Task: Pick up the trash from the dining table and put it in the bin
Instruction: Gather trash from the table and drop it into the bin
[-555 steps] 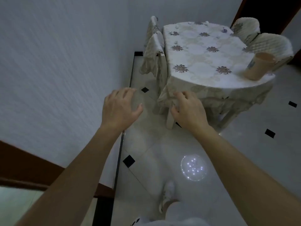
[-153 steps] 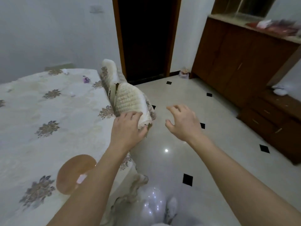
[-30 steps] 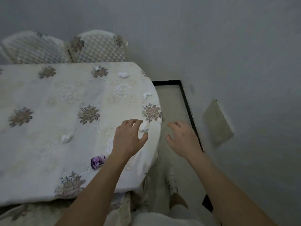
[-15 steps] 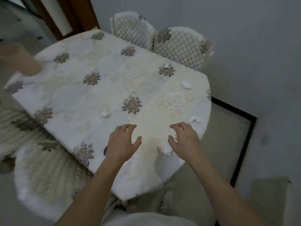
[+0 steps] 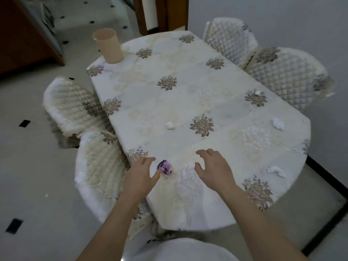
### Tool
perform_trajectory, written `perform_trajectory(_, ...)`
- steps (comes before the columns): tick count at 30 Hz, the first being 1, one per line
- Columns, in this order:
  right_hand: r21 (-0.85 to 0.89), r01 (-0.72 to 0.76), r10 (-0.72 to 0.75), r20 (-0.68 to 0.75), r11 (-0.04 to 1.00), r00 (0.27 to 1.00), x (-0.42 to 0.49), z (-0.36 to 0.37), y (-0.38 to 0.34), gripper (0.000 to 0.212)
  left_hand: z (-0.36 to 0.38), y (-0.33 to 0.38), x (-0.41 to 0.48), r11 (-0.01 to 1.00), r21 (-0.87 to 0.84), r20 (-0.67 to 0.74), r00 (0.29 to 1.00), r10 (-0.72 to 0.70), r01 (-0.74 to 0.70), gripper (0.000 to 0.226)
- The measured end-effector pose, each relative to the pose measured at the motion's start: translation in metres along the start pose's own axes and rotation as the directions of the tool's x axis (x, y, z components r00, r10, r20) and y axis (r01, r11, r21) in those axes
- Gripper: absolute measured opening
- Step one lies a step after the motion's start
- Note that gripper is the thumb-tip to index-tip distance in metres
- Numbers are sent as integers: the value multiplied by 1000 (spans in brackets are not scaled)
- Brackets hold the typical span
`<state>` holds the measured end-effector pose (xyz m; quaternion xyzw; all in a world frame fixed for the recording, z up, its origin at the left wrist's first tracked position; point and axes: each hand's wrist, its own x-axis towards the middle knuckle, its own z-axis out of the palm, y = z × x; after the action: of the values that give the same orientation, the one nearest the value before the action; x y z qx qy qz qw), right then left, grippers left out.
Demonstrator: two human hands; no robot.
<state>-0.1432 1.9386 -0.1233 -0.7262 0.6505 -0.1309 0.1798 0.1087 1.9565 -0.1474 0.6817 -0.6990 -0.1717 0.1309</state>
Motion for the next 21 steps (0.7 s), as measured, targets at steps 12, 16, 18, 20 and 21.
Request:
perform_trajectory(12, -46, -40, 45, 117, 998, 992, 44, 36, -15, 38, 48, -27, 37, 976, 37, 245, 949, 201, -216, 60)
perform_trajectory(16, -33, -13, 17, 140, 999, 990, 76, 41, -9, 37, 61, -34, 57, 963, 29, 232, 939, 255, -269, 46)
perform_trajectory(18, -31, 5, -1, 151, 1000, 988, 97, 43, -5, 37, 65, -36, 63, 959, 11, 221, 936, 273, -282, 37)
perform_trajectory(20, -2, 15, -14, 165, 1000, 986, 118, 46, -2, 37, 69, -38, 69, 958, 10, 208, 937, 279, -288, 29)
perform_trajectory(21, 18, 17, -20, 171, 1000, 985, 129, 48, -1, 38, 72, -39, 72, 957, 5, 192, 939, 284, -290, 25)
